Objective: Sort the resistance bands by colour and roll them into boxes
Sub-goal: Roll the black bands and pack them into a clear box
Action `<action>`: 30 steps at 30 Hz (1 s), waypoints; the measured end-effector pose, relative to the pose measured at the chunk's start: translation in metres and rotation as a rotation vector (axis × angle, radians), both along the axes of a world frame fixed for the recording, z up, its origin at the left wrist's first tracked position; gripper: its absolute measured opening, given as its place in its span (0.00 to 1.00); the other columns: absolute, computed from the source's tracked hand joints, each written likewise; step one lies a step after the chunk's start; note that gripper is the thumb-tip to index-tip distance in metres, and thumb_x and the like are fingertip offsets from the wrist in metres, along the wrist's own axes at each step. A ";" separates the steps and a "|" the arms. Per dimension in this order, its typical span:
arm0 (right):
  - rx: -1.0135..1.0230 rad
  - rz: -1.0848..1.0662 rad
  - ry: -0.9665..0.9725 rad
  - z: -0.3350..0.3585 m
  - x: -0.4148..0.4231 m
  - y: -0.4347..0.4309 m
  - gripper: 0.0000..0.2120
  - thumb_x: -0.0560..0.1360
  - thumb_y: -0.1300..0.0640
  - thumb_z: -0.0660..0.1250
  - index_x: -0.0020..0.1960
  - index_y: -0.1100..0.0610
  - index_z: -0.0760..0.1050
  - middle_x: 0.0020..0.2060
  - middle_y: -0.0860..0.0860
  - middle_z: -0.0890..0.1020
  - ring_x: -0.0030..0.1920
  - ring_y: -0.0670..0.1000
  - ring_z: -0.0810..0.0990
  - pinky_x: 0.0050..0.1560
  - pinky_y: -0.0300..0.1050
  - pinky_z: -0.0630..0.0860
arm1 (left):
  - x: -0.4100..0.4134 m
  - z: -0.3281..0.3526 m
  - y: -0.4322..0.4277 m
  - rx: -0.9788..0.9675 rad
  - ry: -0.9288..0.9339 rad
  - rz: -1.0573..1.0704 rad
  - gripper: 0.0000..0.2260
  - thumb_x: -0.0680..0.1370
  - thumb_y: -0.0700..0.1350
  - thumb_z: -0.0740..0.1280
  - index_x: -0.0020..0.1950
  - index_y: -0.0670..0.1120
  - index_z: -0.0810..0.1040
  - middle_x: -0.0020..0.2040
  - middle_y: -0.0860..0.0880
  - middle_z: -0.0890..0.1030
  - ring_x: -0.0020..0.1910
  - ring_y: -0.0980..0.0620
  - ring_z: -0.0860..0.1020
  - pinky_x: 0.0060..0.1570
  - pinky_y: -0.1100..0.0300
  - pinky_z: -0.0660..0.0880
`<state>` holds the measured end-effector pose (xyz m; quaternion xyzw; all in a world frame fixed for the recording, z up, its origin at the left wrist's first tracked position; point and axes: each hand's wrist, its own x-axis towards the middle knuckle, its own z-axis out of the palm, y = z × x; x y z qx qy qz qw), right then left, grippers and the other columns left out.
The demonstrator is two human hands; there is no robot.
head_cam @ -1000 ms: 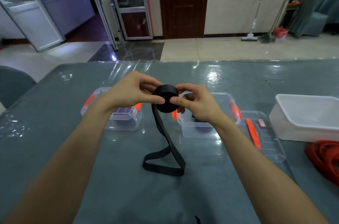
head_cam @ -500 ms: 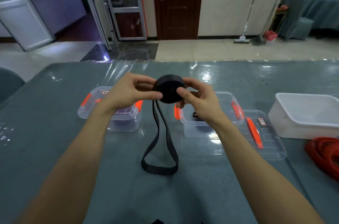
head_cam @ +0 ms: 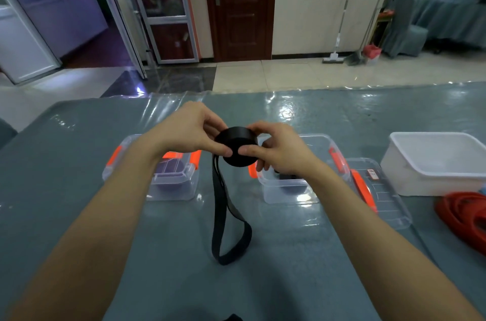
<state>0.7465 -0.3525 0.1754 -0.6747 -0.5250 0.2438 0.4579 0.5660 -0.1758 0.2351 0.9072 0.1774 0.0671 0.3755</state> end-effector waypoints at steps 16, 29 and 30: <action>-0.002 -0.033 -0.098 -0.013 0.008 0.012 0.18 0.76 0.51 0.80 0.62 0.50 0.80 0.49 0.42 0.86 0.36 0.50 0.88 0.40 0.47 0.81 | 0.011 -0.030 0.008 -0.101 -0.046 0.061 0.17 0.67 0.46 0.88 0.54 0.49 0.91 0.46 0.51 0.91 0.48 0.52 0.90 0.58 0.46 0.86; 0.023 -0.021 0.086 -0.023 0.012 0.011 0.24 0.76 0.52 0.81 0.68 0.50 0.77 0.57 0.45 0.85 0.37 0.54 0.89 0.42 0.47 0.86 | 0.002 -0.034 0.021 -0.138 -0.060 0.088 0.17 0.66 0.44 0.88 0.53 0.51 0.91 0.46 0.50 0.91 0.48 0.51 0.90 0.58 0.51 0.86; -0.024 -0.019 -0.006 -0.021 0.013 0.011 0.26 0.74 0.49 0.82 0.68 0.47 0.78 0.56 0.41 0.85 0.36 0.52 0.89 0.39 0.43 0.84 | 0.004 -0.031 0.021 -0.093 0.014 0.062 0.16 0.66 0.44 0.88 0.52 0.51 0.91 0.45 0.51 0.91 0.46 0.52 0.90 0.57 0.48 0.86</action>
